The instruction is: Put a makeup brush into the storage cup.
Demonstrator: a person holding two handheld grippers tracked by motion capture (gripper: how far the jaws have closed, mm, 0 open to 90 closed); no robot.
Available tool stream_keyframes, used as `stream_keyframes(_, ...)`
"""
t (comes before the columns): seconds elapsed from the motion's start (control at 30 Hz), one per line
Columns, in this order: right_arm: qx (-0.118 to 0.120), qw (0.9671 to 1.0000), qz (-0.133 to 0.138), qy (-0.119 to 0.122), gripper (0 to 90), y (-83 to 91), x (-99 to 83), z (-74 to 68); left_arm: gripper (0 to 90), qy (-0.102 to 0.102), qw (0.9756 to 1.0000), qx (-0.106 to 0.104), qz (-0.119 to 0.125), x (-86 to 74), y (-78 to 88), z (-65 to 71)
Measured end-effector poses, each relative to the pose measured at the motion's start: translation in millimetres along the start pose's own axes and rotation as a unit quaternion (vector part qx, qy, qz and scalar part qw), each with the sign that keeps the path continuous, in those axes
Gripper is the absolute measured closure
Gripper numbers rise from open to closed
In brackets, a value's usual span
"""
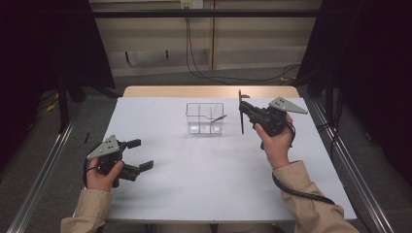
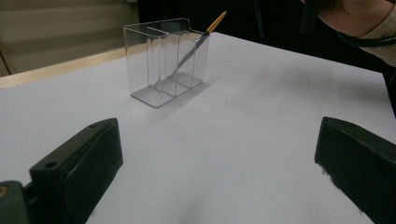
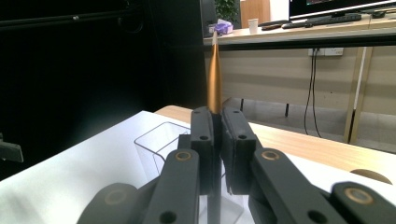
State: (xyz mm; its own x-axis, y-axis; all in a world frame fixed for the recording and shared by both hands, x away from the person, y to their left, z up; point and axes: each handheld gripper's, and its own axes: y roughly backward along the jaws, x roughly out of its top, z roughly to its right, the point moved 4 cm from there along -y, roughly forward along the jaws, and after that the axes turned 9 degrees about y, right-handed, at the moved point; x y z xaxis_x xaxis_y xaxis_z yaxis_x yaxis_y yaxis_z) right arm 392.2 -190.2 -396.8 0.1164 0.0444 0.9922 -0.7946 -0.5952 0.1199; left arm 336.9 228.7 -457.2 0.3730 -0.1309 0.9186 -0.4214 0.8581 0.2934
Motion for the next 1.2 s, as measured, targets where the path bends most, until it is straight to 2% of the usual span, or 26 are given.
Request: stream_keyframes(1.2,-0.011,0.9997,0.020,0.008,84.6,-35.9,8.1,13.8,0.9,0.002,1.0000,-0.001,0.003,-0.7,0.5,-1.2)
